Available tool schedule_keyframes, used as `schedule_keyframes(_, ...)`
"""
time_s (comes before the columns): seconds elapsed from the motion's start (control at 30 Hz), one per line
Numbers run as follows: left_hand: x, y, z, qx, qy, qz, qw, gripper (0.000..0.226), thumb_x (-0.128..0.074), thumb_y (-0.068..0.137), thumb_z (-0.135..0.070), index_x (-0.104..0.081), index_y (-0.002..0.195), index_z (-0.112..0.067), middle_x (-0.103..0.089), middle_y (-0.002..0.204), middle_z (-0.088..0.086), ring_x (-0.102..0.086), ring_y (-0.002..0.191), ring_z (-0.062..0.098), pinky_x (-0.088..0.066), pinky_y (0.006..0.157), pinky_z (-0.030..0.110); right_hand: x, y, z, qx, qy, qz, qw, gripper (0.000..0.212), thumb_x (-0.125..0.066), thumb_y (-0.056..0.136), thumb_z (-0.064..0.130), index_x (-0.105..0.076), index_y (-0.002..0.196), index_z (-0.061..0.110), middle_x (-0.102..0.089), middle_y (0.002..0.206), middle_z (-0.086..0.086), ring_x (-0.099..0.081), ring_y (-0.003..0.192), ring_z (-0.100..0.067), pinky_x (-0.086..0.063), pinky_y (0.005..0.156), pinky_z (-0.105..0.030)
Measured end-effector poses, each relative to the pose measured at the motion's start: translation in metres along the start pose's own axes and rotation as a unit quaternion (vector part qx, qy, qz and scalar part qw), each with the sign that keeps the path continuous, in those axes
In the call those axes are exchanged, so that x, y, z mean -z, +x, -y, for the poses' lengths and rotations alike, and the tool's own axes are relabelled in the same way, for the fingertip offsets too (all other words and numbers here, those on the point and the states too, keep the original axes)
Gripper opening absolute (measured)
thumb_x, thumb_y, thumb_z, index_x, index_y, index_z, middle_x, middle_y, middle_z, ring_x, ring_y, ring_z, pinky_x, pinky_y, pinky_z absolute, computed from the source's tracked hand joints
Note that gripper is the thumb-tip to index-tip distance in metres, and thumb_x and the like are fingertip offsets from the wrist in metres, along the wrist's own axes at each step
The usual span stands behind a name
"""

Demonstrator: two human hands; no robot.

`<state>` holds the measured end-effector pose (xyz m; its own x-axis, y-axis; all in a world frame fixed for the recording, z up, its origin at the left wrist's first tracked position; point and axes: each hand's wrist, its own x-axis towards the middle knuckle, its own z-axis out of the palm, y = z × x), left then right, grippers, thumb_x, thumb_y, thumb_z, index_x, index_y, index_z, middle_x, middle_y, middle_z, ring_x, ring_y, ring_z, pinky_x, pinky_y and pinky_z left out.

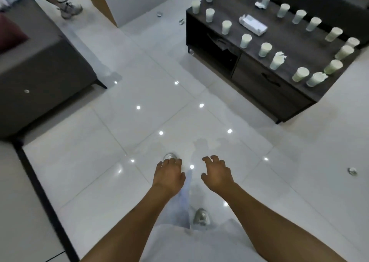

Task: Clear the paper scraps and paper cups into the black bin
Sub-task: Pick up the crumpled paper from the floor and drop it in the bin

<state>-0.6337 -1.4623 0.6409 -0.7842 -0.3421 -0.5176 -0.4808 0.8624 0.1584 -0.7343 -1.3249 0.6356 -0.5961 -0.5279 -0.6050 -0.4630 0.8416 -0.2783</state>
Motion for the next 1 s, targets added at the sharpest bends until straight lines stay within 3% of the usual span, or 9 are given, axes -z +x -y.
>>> schedule_keyframes(0.17,0.055,0.087,0.046,0.009,-0.015,-0.015,1.000,0.047,-0.039,0.097,-0.037,-0.037,0.139,-0.016,-0.049,0.134,0.002,-0.045,0.124,0.021,-0.029,0.111,0.036,0.051,0.092,0.045,0.003,0.000,0.006,1.000,0.053,-0.050,0.094,0.026,-0.032,0.144,0.021,-0.032,0.147,-0.007,-0.039,0.127,-0.029,-0.039,0.099,-0.039)
schedule_keyframes(0.47,0.190,0.241,0.151,0.024,-0.011,-0.036,0.999,0.045,-0.041,0.096,-0.038,-0.041,0.135,-0.016,-0.053,0.128,0.003,-0.048,0.117,0.022,-0.034,0.103,0.033,0.166,0.258,0.148,0.013,0.021,0.004,1.000,0.055,-0.050,0.094,0.026,-0.032,0.145,0.021,-0.032,0.147,-0.007,-0.039,0.128,-0.028,-0.038,0.100,-0.040)
schedule_keyframes(1.0,0.392,0.559,0.232,0.041,-0.024,-0.029,0.998,0.044,-0.039,0.097,-0.037,-0.041,0.135,-0.015,-0.053,0.127,0.003,-0.049,0.116,0.022,-0.032,0.105,0.033,0.386,0.589,0.231,0.033,0.000,0.000,0.999,0.052,-0.050,0.093,0.024,-0.033,0.142,0.021,-0.035,0.143,-0.006,-0.040,0.125,-0.028,-0.037,0.096,-0.039)
